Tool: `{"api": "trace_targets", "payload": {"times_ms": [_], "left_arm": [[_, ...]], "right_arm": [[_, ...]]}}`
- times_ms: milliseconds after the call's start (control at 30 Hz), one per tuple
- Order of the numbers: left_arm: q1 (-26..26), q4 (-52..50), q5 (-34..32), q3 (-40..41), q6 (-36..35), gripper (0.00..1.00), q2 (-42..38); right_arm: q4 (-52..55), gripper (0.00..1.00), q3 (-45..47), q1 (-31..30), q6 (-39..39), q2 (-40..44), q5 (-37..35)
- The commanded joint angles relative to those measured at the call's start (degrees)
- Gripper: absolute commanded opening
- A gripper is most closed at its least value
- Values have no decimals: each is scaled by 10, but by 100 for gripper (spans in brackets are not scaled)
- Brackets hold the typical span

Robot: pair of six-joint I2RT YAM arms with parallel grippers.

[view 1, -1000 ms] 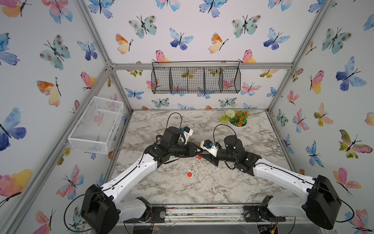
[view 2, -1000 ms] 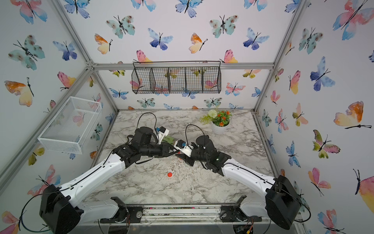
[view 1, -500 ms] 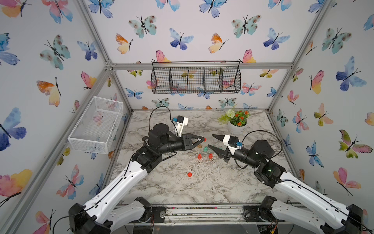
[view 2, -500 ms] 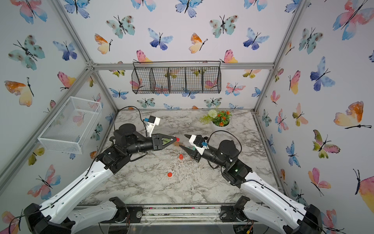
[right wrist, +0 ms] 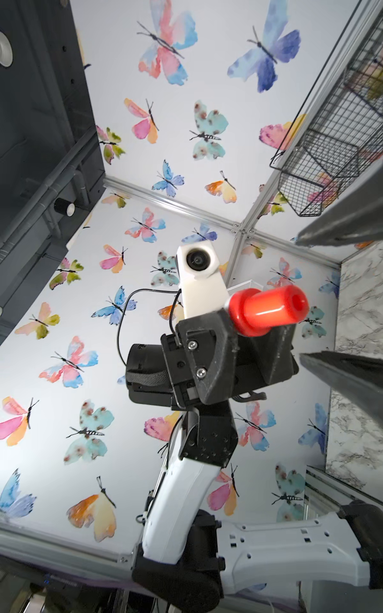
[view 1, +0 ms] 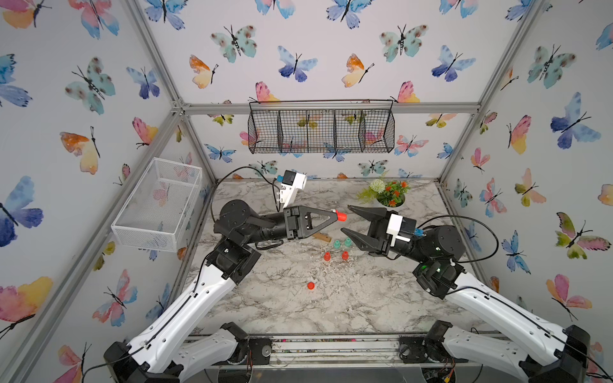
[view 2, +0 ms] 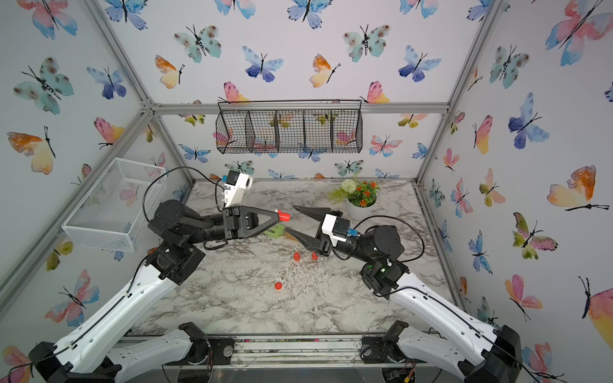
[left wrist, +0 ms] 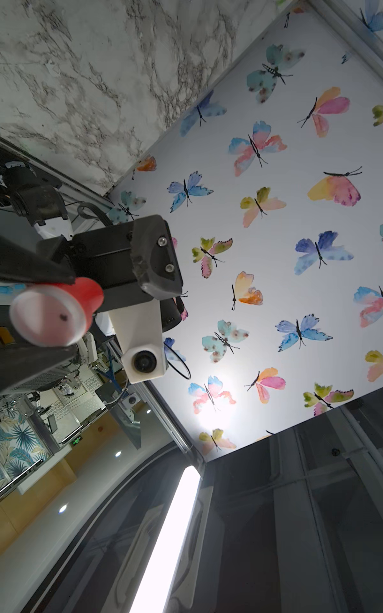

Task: Close the stamp cap
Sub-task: Pick up the stamp from the center of the board.

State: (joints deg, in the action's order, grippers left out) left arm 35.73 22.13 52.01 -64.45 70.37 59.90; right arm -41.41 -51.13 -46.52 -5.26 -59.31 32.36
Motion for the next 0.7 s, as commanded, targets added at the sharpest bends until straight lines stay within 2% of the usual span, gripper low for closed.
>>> {"api": "trace_targets", "payload": {"times_ms": [0, 367, 667], "left_arm": [[0, 57, 38, -12, 35, 24, -3], [0, 76, 34, 0, 53, 22, -7], [0, 76, 29, 6, 56, 21, -7]], "right_arm": [[-60, 52, -24, -1, 32, -15, 37], [-106, 41, -62, -1, 53, -64, 102], [-122, 31, -67, -1, 61, -75, 104]]}}
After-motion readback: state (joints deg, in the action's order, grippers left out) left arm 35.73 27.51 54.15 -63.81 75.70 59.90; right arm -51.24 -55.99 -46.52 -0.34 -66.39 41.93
